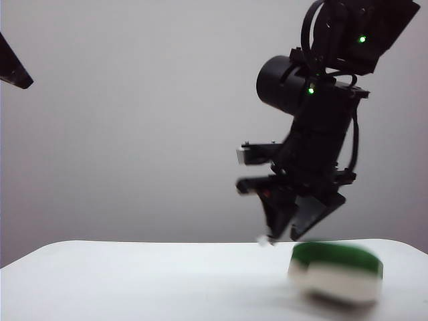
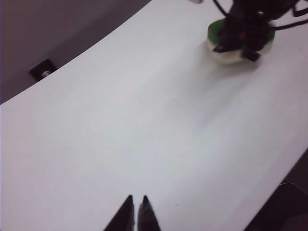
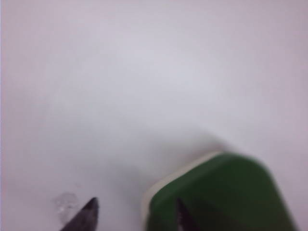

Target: Pick up the foam mahjong on the table and turn it over.

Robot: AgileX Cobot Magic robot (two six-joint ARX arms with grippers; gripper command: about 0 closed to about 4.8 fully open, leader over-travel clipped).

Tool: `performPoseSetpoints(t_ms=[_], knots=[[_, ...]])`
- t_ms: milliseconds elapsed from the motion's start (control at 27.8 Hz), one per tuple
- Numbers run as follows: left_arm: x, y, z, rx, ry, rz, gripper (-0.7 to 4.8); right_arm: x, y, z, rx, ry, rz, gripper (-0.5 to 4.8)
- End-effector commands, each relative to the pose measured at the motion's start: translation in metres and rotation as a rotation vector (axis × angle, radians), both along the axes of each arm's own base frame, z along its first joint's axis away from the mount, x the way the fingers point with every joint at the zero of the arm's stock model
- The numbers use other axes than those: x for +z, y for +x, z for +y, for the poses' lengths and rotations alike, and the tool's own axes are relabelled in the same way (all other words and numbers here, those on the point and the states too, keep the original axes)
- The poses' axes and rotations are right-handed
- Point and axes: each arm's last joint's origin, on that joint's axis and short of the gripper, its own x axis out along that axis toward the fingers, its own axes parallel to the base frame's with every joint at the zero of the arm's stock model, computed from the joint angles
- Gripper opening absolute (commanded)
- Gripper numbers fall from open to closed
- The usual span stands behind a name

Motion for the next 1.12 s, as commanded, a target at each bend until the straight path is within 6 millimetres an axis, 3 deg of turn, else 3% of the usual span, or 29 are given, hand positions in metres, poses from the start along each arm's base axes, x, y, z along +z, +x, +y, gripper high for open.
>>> performPoseSetpoints(t_ms=[36,144,216,432,648,864,1116], knots=[[0.002,0.0,-0.001,-0.023,-0.047,0.007,0.18,0.006,0.001,0.004,-0.021,0.118,0.049,2.16],[0.002,-0.001,-0.001,-0.022,-0.038,0.007,0.19,0.016,0.0,0.004,-0.002,0.14,0.084,2.14],[0.001,0.0,0.0,-0.005,-0.002,-0.006,0.18,0.029,-0.006,0.001,0.01,0.136,0.101,1.85],[0.0,0.002,0.005,0.155,0.122,-0.047,0.18,0.084,-0.037,-0.021,0.008,0.129,0.018,0.2],[0.0,0.003,0.006,0.242,0.075,-0.013,0.18,0.078,-0.07,-0.046,-0.068,0.057,0.001,0.2],[0.003,0.002,0.01,0.374,0.089,-0.042,0.24,0.072,-0.097,-0.064,-0.155,0.16,-0.061,0.19],[0.006,-0.014,0.017,0.447,-0.053,-0.249,0.28,0.09,-0.126,-0.084,-0.222,0.252,-0.212,0.16]])
